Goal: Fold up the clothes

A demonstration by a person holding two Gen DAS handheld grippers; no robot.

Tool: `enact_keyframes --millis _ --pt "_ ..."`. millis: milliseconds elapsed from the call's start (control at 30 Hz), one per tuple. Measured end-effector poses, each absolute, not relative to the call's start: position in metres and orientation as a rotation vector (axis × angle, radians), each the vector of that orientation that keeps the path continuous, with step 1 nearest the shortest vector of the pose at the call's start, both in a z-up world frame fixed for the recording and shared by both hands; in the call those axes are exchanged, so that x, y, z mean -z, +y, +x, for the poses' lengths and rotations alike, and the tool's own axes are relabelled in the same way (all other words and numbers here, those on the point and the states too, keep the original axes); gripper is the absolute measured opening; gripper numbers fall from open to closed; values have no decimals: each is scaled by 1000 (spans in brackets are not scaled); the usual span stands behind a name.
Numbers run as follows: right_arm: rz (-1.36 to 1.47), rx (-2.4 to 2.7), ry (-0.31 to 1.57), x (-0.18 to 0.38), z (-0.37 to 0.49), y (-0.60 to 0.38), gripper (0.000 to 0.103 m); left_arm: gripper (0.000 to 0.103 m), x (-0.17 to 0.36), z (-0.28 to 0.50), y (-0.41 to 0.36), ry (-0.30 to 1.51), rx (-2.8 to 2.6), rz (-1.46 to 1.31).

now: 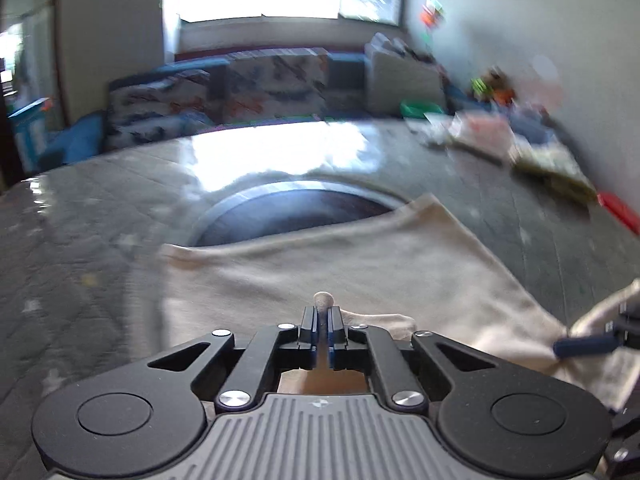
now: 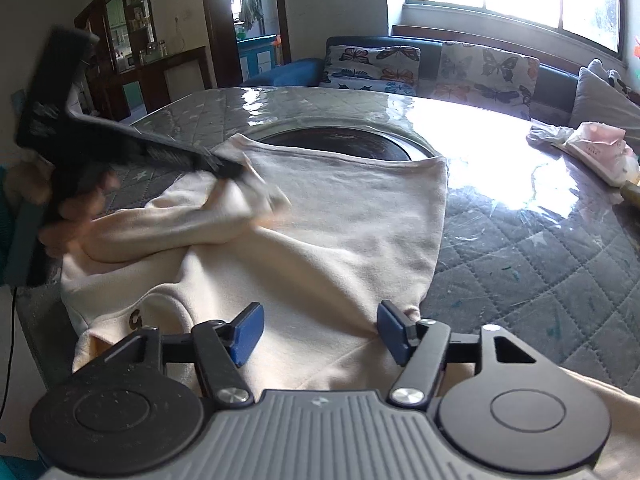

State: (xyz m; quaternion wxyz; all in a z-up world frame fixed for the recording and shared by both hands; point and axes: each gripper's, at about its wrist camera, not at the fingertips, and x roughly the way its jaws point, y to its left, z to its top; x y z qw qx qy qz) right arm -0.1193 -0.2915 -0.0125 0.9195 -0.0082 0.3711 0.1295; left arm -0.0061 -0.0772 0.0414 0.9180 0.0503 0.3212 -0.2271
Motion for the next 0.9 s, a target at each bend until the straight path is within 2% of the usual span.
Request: enact_keyframes --millis 133,333,533,800,900 --pt "-37 -266 762 14 -120 -286 74 5 -65 -19 -28 584 331 14" --pt "-41 -260 762 14 -120 -283 74 5 -83 -51 55 522 79 -105" --pt "-65 -257 767 14 -124 -282 75 5 -75 -93 109 514 -131 -140" --pt "-94 -243 794 18 -129 -283 75 5 -44 -92 148 613 -283 -160" --pt "-92 -237 795 18 -132 -285 75 5 -44 -100 148 583 -291 -139"
